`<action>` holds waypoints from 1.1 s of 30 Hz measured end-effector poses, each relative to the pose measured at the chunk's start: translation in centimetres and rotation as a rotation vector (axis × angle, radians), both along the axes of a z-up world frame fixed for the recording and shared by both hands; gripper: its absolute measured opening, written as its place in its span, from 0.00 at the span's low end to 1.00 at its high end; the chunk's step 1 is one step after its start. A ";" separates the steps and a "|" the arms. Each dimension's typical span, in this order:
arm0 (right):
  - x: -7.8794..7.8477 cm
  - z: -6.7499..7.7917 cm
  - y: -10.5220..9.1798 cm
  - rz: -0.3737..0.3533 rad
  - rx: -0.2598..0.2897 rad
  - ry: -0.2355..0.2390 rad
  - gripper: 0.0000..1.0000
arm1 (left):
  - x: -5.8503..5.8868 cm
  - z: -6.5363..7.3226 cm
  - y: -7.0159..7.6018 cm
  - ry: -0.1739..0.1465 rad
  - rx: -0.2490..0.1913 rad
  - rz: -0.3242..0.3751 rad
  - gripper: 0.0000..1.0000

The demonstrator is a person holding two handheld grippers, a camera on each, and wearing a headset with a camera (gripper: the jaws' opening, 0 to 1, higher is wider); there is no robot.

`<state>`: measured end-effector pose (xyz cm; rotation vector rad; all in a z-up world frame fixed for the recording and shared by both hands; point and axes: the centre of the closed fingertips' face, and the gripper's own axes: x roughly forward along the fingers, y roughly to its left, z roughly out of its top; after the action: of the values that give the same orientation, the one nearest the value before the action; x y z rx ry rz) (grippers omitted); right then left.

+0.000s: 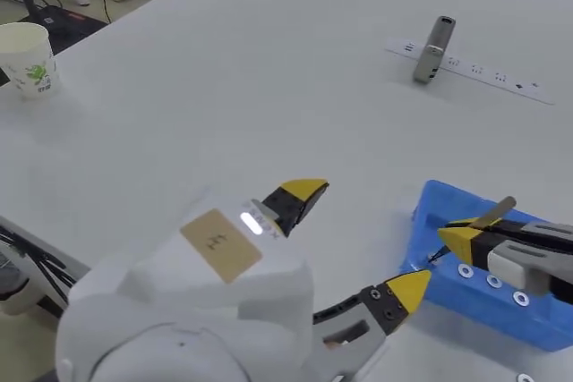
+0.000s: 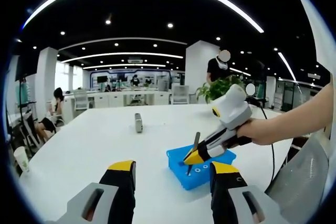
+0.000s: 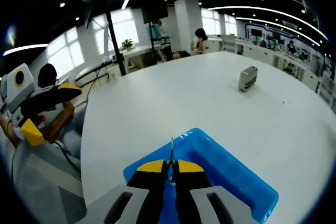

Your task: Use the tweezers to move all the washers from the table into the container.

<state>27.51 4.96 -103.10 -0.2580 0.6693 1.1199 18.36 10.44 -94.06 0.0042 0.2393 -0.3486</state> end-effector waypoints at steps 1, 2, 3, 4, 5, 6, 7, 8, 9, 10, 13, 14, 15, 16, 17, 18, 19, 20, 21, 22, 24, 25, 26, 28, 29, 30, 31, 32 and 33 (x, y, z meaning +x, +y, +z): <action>0.0 -0.1 0.1 0.004 -0.009 -0.003 0.03 | 0.0 0.0 0.0 0.000 -0.001 0.000 0.56; 0.0 -0.4 0.1 0.007 -0.023 -0.010 0.03 | 0.0 0.0 0.0 -0.001 0.000 0.000 0.56; 0.0 -0.5 0.2 0.009 -0.030 -0.013 0.03 | 0.0 0.0 0.0 -0.001 0.002 0.001 0.56; 0.0 -0.3 0.3 0.000 -0.018 -0.012 0.03 | 0.0 0.0 0.0 -0.001 0.002 0.000 0.56; 0.0 -0.3 0.4 0.000 -0.020 -0.011 0.03 | 0.0 0.0 0.0 0.000 0.002 -0.001 0.56; 0.0 -0.3 0.5 -0.002 -0.020 -0.016 0.03 | 0.0 -0.1 0.0 0.001 0.003 0.000 0.56; 0.0 -0.3 0.5 -0.001 -0.019 -0.018 0.03 | 0.0 -0.1 0.0 0.001 0.004 0.000 0.56; 0.0 -0.3 0.5 0.001 -0.021 -0.016 0.03 | 0.0 -0.1 0.0 0.001 0.003 -0.001 0.56; 0.0 -0.3 0.5 0.000 -0.020 -0.016 0.03 | 0.0 0.0 0.0 0.000 0.002 -0.001 0.56; -0.1 -0.2 0.5 -0.001 -0.019 -0.013 0.04 | 0.0 -0.1 0.0 0.000 0.003 -0.001 0.56; 0.1 0.4 0.4 -0.015 0.002 -0.016 0.04 | 0.0 -0.1 0.0 0.002 0.005 -0.002 0.56; 0.1 0.6 0.4 -0.019 0.009 -0.019 0.04 | 0.0 -0.1 0.0 0.002 0.005 -0.002 0.55; 0.2 0.7 0.4 -0.019 0.009 -0.019 0.04 | 0.0 -0.1 0.0 0.002 0.005 -0.001 0.55; 0.2 0.8 0.3 -0.021 0.007 -0.021 0.04 | 0.0 -0.1 0.0 0.002 0.004 -0.001 0.55; 0.3 0.9 0.2 -0.022 0.005 -0.026 0.04 | 0.0 -0.1 0.0 0.001 0.004 -0.002 0.55; 0.3 1.0 0.1 -0.024 0.005 -0.029 0.04 | 0.0 -0.1 -0.1 0.002 0.004 -0.003 0.55; 0.4 1.2 -0.1 -0.031 0.009 -0.031 0.04 | 0.0 -0.1 -0.1 0.002 0.005 -0.003 0.55; 0.4 1.3 -0.2 -0.036 0.015 -0.031 0.04 | 0.0 -0.1 -0.1 0.002 0.004 -0.004 0.55; 0.3 1.6 -0.5 -0.044 0.022 -0.031 0.04 | 0.0 -0.1 -0.1 0.002 0.003 -0.005 0.56; 0.3 1.7 -0.6 -0.048 0.024 -0.031 0.04 | 0.0 -0.1 -0.1 0.002 0.004 -0.004 0.56; 0.1 2.0 -1.1 -0.063 0.027 -0.033 0.04 | 0.0 -0.1 -0.1 0.002 0.004 -0.004 0.56; 0.0 2.2 -1.3 -0.071 0.030 -0.034 0.04 | 0.0 -0.1 -0.1 0.001 0.004 -0.005 0.56; -0.1 2.3 -1.5 -0.079 0.035 -0.032 0.04 | 0.0 -0.1 -0.1 0.001 0.005 -0.005 0.56; -0.5 2.8 -2.0 -0.098 0.050 -0.032 0.04 | 0.0 -0.1 -0.1 0.002 0.005 -0.006 0.56; -0.7 3.0 -2.2 -0.103 0.054 -0.033 0.04 | 0.0 -0.1 -0.1 0.002 0.005 -0.006 0.56; -1.0 3.4 -2.6 -0.112 0.057 -0.036 0.04 | 0.0 -0.1 -0.1 0.002 0.005 -0.004 0.55; -1.0 3.7 -2.9 -0.123 0.062 -0.044 0.04 | 0.0 -0.1 -0.1 0.002 0.004 -0.004 0.55; -1.2 4.3 -3.4 -0.134 0.070 -0.050 0.04 | 0.0 -0.1 -0.1 0.001 0.004 -0.004 0.55; -1.2 4.7 -3.7 -0.145 0.079 -0.054 0.04 | 0.0 -0.1 -0.1 0.000 0.004 -0.004 0.55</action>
<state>26.26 1.22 -98.43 -0.1691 0.5858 0.9950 18.39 10.33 -94.12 0.0090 0.2404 -0.3523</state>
